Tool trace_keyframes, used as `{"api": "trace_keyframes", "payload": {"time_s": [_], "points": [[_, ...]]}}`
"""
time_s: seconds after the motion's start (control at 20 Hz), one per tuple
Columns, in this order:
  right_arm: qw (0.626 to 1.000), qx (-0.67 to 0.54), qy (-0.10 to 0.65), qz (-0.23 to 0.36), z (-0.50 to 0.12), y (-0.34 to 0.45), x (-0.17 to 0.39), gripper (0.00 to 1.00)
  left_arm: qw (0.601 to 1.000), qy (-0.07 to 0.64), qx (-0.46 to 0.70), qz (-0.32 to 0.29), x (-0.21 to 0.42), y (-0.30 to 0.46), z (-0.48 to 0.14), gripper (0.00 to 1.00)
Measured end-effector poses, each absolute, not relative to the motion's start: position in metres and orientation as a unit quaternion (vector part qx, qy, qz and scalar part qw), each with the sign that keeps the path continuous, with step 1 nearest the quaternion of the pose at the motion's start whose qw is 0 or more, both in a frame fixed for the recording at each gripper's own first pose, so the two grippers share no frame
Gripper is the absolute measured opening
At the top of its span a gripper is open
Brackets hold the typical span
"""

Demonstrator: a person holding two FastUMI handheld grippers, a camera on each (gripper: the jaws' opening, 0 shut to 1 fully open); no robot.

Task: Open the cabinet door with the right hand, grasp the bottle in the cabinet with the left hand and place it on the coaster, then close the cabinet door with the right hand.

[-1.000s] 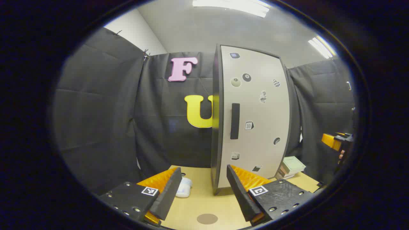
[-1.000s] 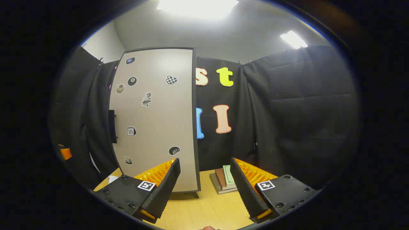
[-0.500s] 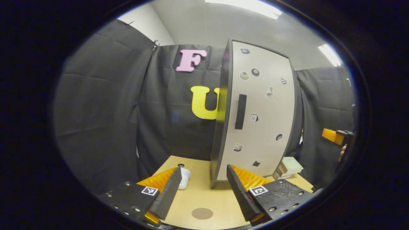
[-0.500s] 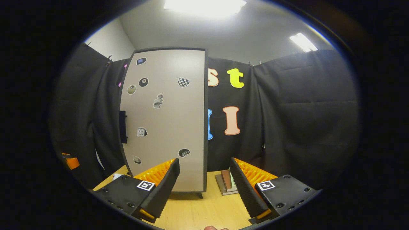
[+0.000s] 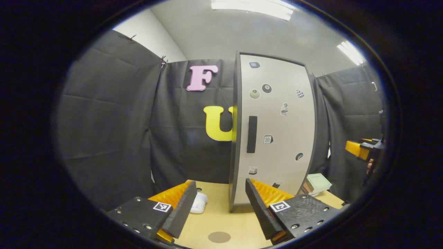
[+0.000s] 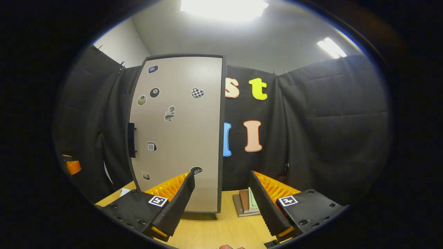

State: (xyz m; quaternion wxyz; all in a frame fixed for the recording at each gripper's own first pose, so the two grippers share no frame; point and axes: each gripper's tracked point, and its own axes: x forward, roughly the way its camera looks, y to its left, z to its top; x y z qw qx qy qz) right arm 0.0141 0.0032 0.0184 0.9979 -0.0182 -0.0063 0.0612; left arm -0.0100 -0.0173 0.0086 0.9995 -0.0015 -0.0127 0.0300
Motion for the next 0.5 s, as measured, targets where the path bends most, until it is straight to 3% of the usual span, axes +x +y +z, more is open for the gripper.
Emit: {"api": "trace_keyframes", "payload": {"time_s": [0.05,0.1,0.3,0.5], "points": [[0.998,-0.018,-0.002,0.065,0.017,0.005,0.015,0.96,0.999,-0.010,-0.001,0.031,-0.011,-0.017,0.005,0.85],[0.998,-0.019,0.001,0.066,0.016,0.006,0.017,1.00,0.999,-0.008,0.000,0.032,-0.012,-0.018,0.003,0.87],[0.996,-0.021,0.013,0.081,0.018,0.025,0.025,0.97,0.999,0.006,0.008,0.036,-0.012,-0.008,-0.011,0.89],[0.994,-0.028,0.018,0.107,0.032,0.062,0.039,1.00,0.999,0.014,0.001,0.038,-0.012,0.007,-0.025,0.86]]}}
